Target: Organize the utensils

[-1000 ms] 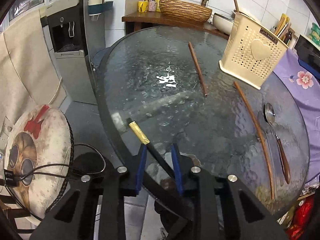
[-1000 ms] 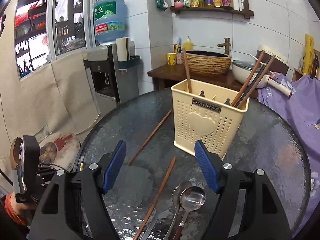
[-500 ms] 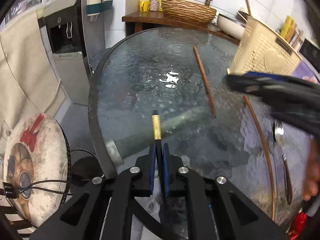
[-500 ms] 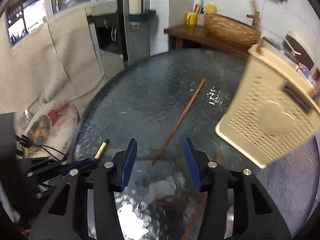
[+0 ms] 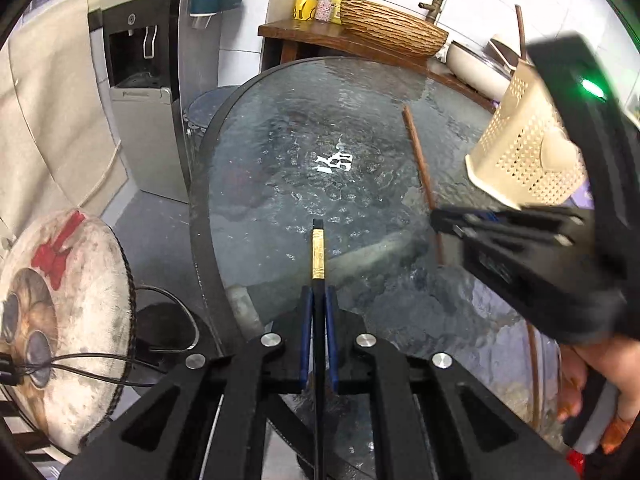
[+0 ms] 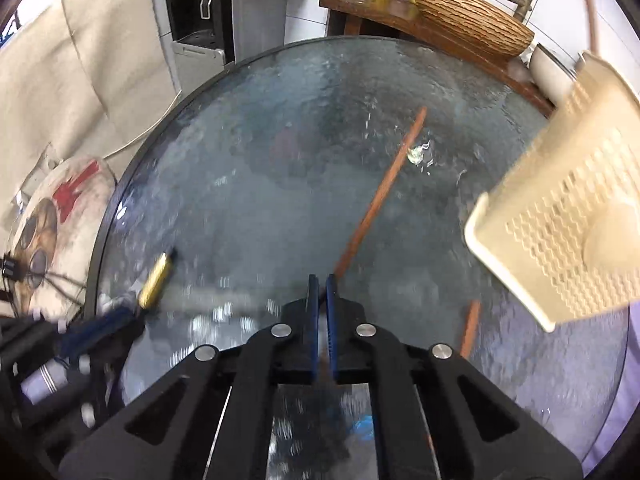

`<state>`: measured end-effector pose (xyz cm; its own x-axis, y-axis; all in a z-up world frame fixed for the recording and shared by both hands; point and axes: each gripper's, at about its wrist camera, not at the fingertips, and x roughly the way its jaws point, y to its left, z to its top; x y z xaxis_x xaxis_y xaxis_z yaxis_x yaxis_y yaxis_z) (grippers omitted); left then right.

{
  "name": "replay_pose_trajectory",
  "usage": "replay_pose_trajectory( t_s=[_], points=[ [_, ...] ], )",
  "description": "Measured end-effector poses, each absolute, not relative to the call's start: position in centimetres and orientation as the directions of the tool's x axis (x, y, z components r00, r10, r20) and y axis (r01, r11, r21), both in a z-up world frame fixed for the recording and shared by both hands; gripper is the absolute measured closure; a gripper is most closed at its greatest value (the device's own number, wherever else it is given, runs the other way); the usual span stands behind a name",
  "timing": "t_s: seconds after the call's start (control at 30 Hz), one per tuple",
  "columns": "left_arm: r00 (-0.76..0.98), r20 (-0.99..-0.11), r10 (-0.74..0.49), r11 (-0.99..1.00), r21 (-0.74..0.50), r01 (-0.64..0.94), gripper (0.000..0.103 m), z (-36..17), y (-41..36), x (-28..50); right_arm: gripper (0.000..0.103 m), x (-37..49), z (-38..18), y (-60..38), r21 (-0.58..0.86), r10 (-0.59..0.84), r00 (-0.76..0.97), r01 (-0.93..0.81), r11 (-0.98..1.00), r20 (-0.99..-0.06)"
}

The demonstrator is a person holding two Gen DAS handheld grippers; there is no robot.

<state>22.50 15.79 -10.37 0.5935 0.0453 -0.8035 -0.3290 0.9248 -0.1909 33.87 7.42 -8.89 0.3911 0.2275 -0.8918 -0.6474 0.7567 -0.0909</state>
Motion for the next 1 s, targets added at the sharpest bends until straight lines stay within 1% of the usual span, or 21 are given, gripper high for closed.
replay_pose_trajectory(
  t_s=[0.03, 0.23, 0.27, 0.37, 0.47, 0.6, 0.67, 0.7, 0.73, 0.77, 0.8, 1.0],
  points=[
    [0.592, -0.804, 0.049, 0.926, -0.186, -0.328, 0.096, -10.4, 15.7, 22.4, 0.102, 33.3, -8.7, 6.7, -0.080, 0.233, 0.381, -0.649, 0.756, -0.895],
    [0.580, -0.813, 0.051, 0.928, -0.176, -0.328, 0.096, -10.2, 15.6, 22.5, 0.102, 27.1, -8.9, 2.2, -0.036, 0.253, 0.313, -0.691, 0.722, -0.916],
    [0.576, -0.816, 0.046, 0.928, -0.179, -0.327, 0.096, -10.2, 15.8, 22.5, 0.102, 25.7, -9.0, 1.7, -0.057, 0.246, 0.321, -0.704, 0.708, -0.914],
    [0.574, -0.818, 0.039, 0.927, -0.184, -0.325, 0.096, -10.2, 16.0, 22.8, 0.102, 23.3, -9.3, 0.6, -0.045, 0.264, 0.294, -0.741, 0.670, -0.918],
    [0.577, -0.815, 0.044, 0.927, -0.182, -0.328, 0.096, -10.2, 15.9, 22.8, 0.102, 22.6, -9.4, -0.2, 0.018, 0.330, 0.272, -0.746, 0.665, -0.904],
    [0.583, -0.812, 0.028, 0.921, -0.206, -0.331, 0.096, -10.3, 16.2, 22.7, 0.100, 23.9, -7.7, -0.1, 0.029, 0.384, 0.327, -0.728, 0.685, -0.863],
    [0.588, -0.809, 0.016, 0.917, -0.222, -0.330, 0.096, -10.4, 16.5, 22.5, 0.093, 25.5, -6.9, -0.2, 0.042, 0.399, 0.344, -0.710, 0.703, -0.850],
    [0.592, -0.806, 0.007, 0.915, -0.233, -0.329, 0.095, -10.4, 16.6, 22.5, 0.083, 26.4, -6.6, 0.3, 0.045, 0.398, 0.352, -0.699, 0.713, -0.847],
    [0.595, -0.804, 0.001, 0.912, -0.242, -0.330, 0.095, -10.4, 16.7, 22.4, 0.070, 27.3, -6.4, 0.3, 0.048, 0.398, 0.364, -0.684, 0.728, -0.842],
    [0.599, -0.801, -0.005, 0.910, -0.252, -0.330, 0.095, -10.5, 16.8, 22.3, 0.063, 28.6, -6.2, 0.4, 0.050, 0.396, 0.384, -0.662, 0.748, -0.834],
    [0.601, -0.800, -0.004, 0.910, -0.251, -0.329, 0.095, -10.5, 16.8, 22.3, 0.058, 29.4, -6.1, 0.5, 0.050, 0.395, 0.395, -0.652, 0.757, -0.829],
    [0.600, -0.800, 0.022, 0.920, -0.219, -0.325, 0.095, -10.4, 16.1, 22.2, 0.058, 36.1, -5.3, 3.7, 0.033, 0.373, 0.438, -0.612, 0.791, -0.818]
  ],
)
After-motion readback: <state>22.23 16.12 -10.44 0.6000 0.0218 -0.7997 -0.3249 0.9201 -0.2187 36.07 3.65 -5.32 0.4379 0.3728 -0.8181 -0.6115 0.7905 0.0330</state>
